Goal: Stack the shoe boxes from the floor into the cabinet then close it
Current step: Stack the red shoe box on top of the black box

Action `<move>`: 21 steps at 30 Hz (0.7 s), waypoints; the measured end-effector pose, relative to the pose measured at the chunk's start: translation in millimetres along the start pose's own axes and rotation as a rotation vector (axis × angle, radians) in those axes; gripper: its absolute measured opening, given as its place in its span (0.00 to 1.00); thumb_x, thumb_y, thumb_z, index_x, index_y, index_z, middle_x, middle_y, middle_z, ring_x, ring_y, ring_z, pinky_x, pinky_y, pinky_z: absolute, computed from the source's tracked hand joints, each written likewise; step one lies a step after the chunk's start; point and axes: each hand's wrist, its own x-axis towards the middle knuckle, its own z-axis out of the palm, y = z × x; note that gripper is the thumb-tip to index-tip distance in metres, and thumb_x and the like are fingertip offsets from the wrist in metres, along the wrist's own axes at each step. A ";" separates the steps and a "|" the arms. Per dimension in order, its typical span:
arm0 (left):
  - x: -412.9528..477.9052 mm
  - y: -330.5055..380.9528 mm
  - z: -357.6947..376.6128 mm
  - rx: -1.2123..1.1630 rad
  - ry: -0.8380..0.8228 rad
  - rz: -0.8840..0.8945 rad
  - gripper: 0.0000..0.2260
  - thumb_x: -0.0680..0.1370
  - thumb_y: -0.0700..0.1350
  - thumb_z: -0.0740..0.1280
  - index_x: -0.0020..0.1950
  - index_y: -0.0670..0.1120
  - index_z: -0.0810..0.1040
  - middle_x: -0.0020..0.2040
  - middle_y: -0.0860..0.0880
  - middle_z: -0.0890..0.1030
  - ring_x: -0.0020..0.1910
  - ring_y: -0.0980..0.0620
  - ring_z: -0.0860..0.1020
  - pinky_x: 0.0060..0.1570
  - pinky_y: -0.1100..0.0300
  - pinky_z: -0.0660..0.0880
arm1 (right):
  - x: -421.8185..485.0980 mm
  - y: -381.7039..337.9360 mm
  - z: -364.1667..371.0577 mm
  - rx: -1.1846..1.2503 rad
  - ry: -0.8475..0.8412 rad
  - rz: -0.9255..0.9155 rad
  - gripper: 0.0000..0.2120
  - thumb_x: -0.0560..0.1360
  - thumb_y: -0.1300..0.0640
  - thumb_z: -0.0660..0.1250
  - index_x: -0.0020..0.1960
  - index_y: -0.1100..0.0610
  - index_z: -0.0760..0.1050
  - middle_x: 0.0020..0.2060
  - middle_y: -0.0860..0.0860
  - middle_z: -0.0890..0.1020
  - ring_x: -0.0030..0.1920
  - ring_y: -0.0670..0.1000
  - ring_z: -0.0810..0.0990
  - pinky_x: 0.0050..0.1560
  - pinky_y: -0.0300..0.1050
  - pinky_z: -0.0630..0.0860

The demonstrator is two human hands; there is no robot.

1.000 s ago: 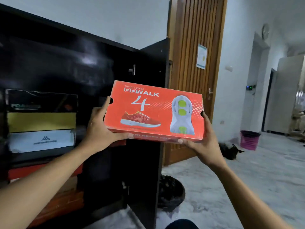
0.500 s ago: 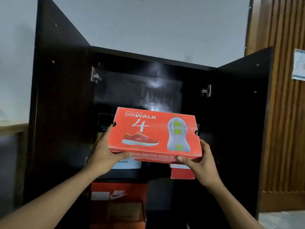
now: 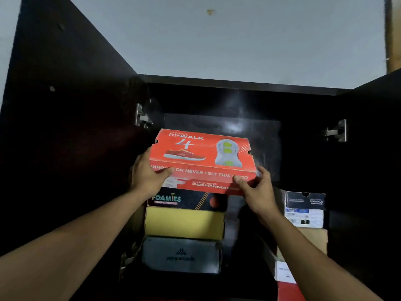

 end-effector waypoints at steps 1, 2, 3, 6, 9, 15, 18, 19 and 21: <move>8.1 -4.8 8.4 -0.001 0.021 -0.014 0.32 0.69 0.51 0.79 0.71 0.50 0.72 0.62 0.47 0.78 0.62 0.44 0.76 0.63 0.46 0.73 | 10.7 9.1 6.5 -0.004 0.011 0.016 0.34 0.71 0.57 0.77 0.70 0.55 0.62 0.59 0.54 0.79 0.51 0.45 0.81 0.53 0.37 0.77; 12.9 -9.0 17.4 0.003 0.030 -0.021 0.32 0.70 0.48 0.79 0.72 0.49 0.71 0.64 0.45 0.76 0.64 0.43 0.75 0.65 0.46 0.72 | 20.2 20.2 13.1 -0.019 0.013 0.035 0.32 0.71 0.57 0.77 0.67 0.54 0.62 0.59 0.56 0.79 0.53 0.49 0.81 0.54 0.42 0.77; 16.1 -16.2 26.7 0.010 0.033 -0.023 0.33 0.70 0.46 0.78 0.73 0.49 0.70 0.65 0.43 0.75 0.65 0.42 0.74 0.65 0.47 0.72 | 28.7 33.4 18.9 -0.031 0.020 0.043 0.30 0.71 0.58 0.77 0.63 0.54 0.62 0.58 0.57 0.78 0.54 0.52 0.80 0.54 0.43 0.76; 12.3 -38.2 50.4 0.045 0.012 0.033 0.35 0.71 0.43 0.77 0.76 0.47 0.66 0.69 0.42 0.70 0.67 0.42 0.71 0.65 0.50 0.71 | 43.4 62.0 30.5 -0.089 -0.025 0.058 0.24 0.72 0.64 0.75 0.59 0.54 0.65 0.56 0.57 0.80 0.54 0.51 0.80 0.57 0.45 0.77; 7.3 -60.5 66.8 0.119 -0.010 0.072 0.40 0.72 0.43 0.76 0.80 0.47 0.61 0.79 0.42 0.57 0.74 0.41 0.64 0.72 0.53 0.64 | 47.6 78.9 37.7 -0.139 -0.123 0.013 0.31 0.70 0.57 0.77 0.68 0.53 0.66 0.63 0.58 0.78 0.59 0.50 0.80 0.68 0.52 0.74; 9.0 -85.4 78.6 0.219 -0.084 -0.016 0.38 0.74 0.50 0.74 0.80 0.50 0.61 0.79 0.44 0.52 0.73 0.40 0.66 0.69 0.54 0.66 | 48.4 74.3 46.5 -0.277 -0.221 0.024 0.34 0.76 0.62 0.72 0.77 0.56 0.61 0.60 0.47 0.67 0.60 0.45 0.69 0.63 0.31 0.67; 17.4 -87.5 80.4 0.230 -0.140 -0.058 0.38 0.75 0.53 0.73 0.80 0.49 0.59 0.78 0.46 0.53 0.72 0.41 0.68 0.69 0.54 0.67 | 54.9 70.2 56.6 -0.331 -0.304 0.074 0.31 0.77 0.67 0.68 0.76 0.60 0.60 0.56 0.49 0.69 0.57 0.45 0.68 0.45 0.17 0.63; 22.1 -87.8 81.8 0.239 -0.167 -0.070 0.38 0.75 0.54 0.73 0.80 0.49 0.60 0.78 0.46 0.53 0.73 0.42 0.66 0.70 0.53 0.65 | 58.1 72.6 59.1 -0.346 -0.313 0.082 0.31 0.78 0.67 0.68 0.77 0.60 0.59 0.60 0.51 0.71 0.57 0.45 0.68 0.45 0.19 0.63; 31.2 -90.0 85.3 0.283 -0.233 -0.103 0.37 0.76 0.58 0.71 0.80 0.48 0.61 0.78 0.47 0.54 0.75 0.43 0.63 0.73 0.53 0.62 | 64.8 81.0 65.8 -0.385 -0.330 0.092 0.32 0.78 0.65 0.67 0.78 0.59 0.58 0.71 0.54 0.67 0.61 0.48 0.68 0.54 0.25 0.62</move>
